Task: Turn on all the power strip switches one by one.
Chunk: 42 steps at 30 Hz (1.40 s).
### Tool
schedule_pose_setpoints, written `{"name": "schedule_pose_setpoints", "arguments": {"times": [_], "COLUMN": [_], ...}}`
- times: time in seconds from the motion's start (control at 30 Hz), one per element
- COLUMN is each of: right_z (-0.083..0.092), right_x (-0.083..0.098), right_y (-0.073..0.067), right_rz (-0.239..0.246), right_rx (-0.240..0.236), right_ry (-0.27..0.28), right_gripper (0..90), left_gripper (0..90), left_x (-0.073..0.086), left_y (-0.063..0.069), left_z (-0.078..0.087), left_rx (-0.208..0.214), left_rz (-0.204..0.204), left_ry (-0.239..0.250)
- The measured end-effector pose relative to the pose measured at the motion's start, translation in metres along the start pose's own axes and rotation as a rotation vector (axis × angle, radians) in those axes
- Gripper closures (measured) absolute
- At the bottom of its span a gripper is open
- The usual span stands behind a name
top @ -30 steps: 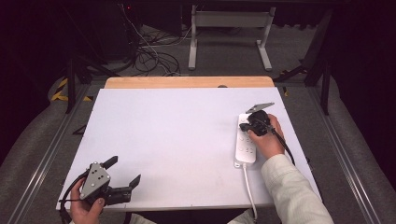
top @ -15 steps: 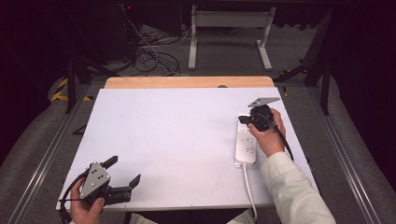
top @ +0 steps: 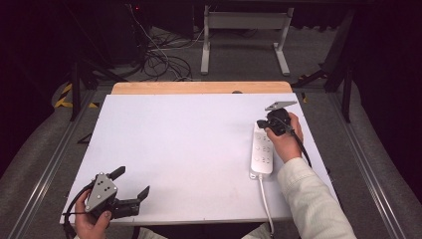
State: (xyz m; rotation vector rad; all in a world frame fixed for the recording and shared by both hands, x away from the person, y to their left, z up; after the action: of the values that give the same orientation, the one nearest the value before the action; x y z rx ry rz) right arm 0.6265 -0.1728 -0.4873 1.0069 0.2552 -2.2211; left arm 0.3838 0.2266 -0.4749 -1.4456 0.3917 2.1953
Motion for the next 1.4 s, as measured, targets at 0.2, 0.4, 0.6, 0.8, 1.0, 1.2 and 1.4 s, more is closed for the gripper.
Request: {"name": "schedule_pose_setpoints", "arguments": {"times": [0.2, 0.4, 0.6, 0.8, 1.0, 1.2, 1.4], "right_z": [-0.006, -0.011, -0.014, -0.017, -0.019, -0.020, -0.021], "right_x": [0.001, 0.005, 0.007, 0.009, 0.009, 0.010, 0.011], "right_y": [0.003, 0.005, 0.006, 0.008, 0.007, 0.007, 0.008], "right_rz": [-0.002, -0.006, -0.015, -0.023, -0.021, -0.023, -0.050], "right_rx": [0.000, -0.002, 0.014, 0.020, 0.023, 0.021, 0.012], "right_ry": [-0.001, -0.020, -0.034, -0.047, -0.045, -0.041, -0.035], "right_gripper": [90.0, 90.0, 90.0, 90.0, 90.0, 90.0, 90.0], "left_gripper": [6.0, 6.0, 6.0, 6.0, 6.0, 6.0, 6.0], "left_x": [0.001, 0.000, 0.000, 0.000, 0.000, 0.000, 0.000], "left_y": [-0.001, -0.001, -0.001, -0.002, -0.002, -0.003, -0.002], "left_z": [0.000, 0.000, 0.000, 0.001, 0.001, 0.002, 0.002], "left_rx": [0.000, -0.003, -0.001, -0.006, -0.006, -0.008, -0.005], "left_rz": [0.002, 0.002, 0.007, 0.002, 0.001, -0.004, 0.006], "left_ry": [-0.002, 0.000, 0.001, 0.002, 0.003, 0.005, 0.005]}}
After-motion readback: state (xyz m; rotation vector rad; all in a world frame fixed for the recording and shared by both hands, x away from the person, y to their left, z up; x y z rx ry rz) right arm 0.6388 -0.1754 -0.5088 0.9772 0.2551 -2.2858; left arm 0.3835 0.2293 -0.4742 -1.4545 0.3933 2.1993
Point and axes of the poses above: each handheld gripper's, and its own axes: z roughly backward along the jaws, x roughly out of its underside, y roughly to its right, the point moved 8 cm from there along -z, roughly forward along the jaws, and after that the axes turned 3 degrees about z, right-handed, at the moved point
